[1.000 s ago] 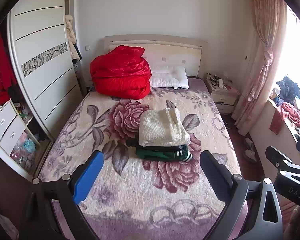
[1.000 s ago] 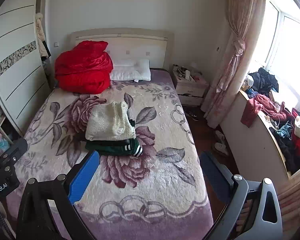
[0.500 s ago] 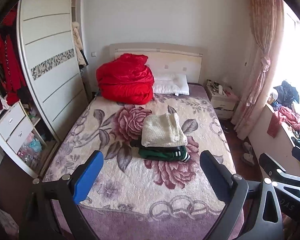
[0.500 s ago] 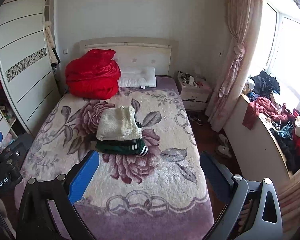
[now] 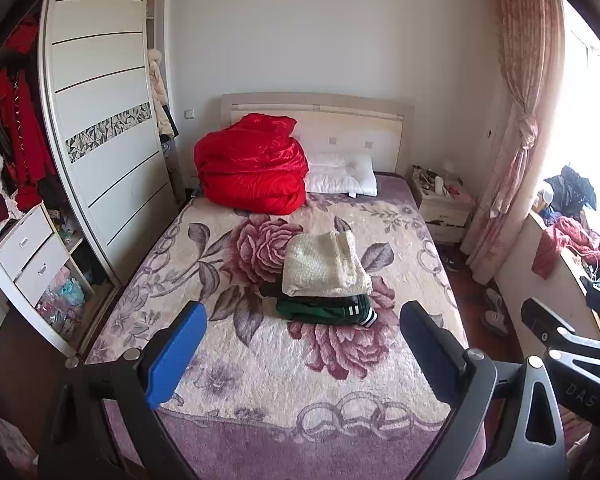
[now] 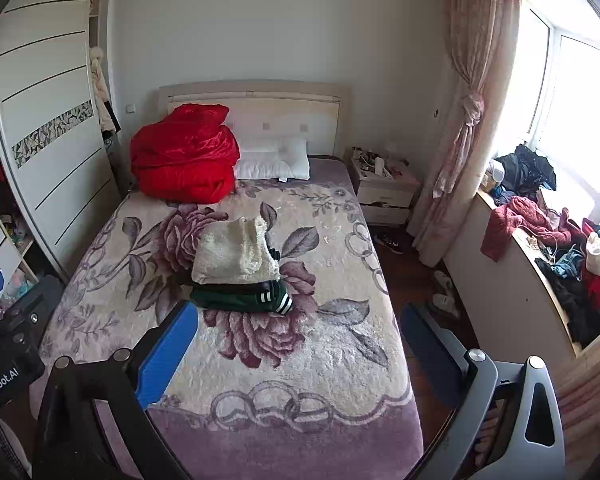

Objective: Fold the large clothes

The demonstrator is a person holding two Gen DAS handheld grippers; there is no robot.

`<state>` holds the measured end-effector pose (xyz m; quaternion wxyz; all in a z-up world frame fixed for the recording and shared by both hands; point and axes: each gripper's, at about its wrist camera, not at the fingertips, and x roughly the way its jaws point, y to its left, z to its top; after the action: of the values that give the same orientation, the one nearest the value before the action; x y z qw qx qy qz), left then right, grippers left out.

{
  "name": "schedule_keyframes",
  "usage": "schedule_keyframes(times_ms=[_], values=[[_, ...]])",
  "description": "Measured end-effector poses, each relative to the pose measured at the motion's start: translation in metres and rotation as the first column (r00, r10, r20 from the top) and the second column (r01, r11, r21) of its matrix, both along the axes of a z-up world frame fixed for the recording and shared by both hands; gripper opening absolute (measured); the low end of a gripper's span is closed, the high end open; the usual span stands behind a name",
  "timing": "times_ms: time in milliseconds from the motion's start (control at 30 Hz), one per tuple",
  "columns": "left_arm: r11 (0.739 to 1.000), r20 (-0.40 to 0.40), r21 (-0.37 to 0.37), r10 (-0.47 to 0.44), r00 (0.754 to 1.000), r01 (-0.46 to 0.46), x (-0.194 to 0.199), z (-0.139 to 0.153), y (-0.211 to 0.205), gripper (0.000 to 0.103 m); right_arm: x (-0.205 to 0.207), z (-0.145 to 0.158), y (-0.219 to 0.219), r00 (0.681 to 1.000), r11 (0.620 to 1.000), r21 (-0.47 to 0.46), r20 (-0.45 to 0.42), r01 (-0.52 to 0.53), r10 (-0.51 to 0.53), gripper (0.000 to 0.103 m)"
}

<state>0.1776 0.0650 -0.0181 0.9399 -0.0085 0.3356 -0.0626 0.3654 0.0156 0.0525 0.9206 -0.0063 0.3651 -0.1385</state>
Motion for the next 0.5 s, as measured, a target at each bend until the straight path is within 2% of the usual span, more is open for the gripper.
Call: schedule_keyframes(times_ms=[500], values=[[1.000,0.020,0.018,0.015,1.000,-0.016,-0.0041,0.0052,0.0013,0.102,0.0023,0.0098,-0.0038,0.999,1.000,-0.006,0.028,-0.026,0.026,0.103]])
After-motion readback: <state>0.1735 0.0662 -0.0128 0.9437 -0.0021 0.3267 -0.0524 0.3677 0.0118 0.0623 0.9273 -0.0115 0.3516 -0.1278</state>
